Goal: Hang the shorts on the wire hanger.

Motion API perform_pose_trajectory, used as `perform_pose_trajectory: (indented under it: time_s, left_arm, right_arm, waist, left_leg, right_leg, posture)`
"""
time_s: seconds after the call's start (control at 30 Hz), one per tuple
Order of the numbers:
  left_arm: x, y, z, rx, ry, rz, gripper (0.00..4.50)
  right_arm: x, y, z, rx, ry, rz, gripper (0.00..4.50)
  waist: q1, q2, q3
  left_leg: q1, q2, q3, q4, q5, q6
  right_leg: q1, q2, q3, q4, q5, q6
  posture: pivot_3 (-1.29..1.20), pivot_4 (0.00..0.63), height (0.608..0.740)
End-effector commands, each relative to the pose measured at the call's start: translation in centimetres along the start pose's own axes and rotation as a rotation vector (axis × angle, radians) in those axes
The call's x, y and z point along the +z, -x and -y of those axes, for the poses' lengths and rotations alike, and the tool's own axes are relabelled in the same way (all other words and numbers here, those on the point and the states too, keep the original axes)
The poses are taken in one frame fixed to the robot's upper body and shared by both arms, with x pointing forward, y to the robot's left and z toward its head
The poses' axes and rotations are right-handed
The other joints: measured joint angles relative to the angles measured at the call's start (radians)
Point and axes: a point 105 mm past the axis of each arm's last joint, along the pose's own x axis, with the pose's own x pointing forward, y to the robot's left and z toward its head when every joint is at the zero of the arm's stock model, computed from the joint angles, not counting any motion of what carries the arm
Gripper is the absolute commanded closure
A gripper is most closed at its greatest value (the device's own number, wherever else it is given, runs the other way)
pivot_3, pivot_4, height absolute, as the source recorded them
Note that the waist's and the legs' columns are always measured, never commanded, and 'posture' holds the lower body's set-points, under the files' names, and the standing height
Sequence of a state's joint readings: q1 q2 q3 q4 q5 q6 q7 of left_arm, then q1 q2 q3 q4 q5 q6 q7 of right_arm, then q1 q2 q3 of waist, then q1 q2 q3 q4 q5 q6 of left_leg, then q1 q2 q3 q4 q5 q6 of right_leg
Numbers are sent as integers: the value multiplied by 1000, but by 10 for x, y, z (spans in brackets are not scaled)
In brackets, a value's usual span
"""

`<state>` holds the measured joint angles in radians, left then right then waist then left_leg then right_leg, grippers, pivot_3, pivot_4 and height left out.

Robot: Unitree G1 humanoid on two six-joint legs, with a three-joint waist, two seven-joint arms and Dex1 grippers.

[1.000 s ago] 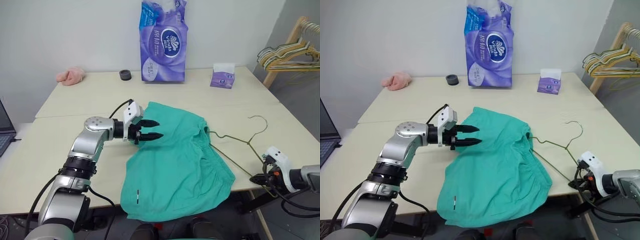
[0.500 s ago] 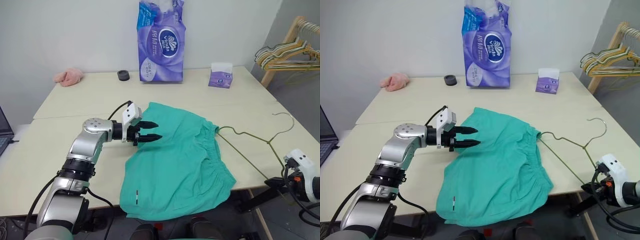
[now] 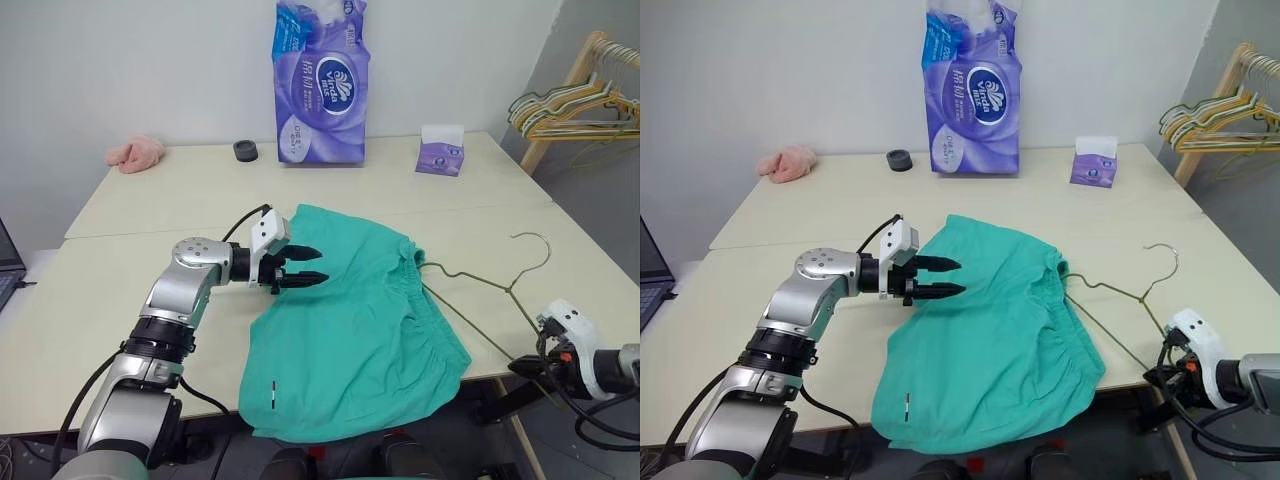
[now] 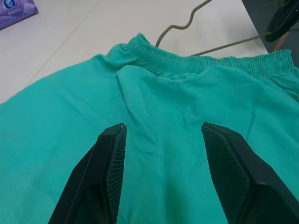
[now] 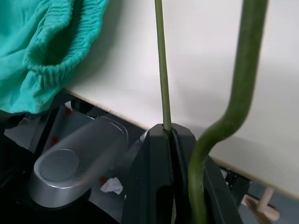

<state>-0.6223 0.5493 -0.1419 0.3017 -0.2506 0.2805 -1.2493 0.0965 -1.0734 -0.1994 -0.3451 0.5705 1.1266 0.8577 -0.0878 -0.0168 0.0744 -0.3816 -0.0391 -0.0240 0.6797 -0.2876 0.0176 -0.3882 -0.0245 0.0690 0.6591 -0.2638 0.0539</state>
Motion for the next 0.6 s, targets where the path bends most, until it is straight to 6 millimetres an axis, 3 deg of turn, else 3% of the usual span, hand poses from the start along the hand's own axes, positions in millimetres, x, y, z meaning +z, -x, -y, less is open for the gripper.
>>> perform_pose_trajectory:
  time_s: [0.03, 0.23, 0.43, 0.6]
  left_arm:
    - [13, 5, -2, 17, -56, 15, 1803]
    - [12, 7, -2, 23, -60, 8, 1803]
    - [11, 8, -3, 22, -60, 1, 1803]
    - [11, 3, -2, 2, -65, 2, 1803]
  right_arm:
    - [15, 7, 11, -47, 63, 20, 4500]
    - [20, 23, 29, -117, 57, 48, 4500]
    - [19, 37, 15, -69, 28, 77, 4500]
    - [8, 28, 3, -25, 2, 49, 4500]
  waist:
    - [0, 0, 0]
    - [3, 0, 0]
    - [4, 0, 0]
    - [1, 0, 0]
  left_leg:
    - [0, 0, 0, 0, 0, 0]
    - [0, 0, 0, 0, 0, 0]
    - [0, 0, -1, 0, 0, 0]
    - [0, 0, 0, 0, 0, 0]
  right_leg:
    - [0, 0, 0, 0, 0, 0]
    - [0, 0, 0, 0, 0, 0]
    - [0, 0, 0, 0, 0, 0]
    - [0, 0, 0, 0, 0, 0]
  posture:
    - [-160, 62, 740]
    - [-151, 56, 740]
    - [-171, 57, 740]
    - [-186, 56, 740]
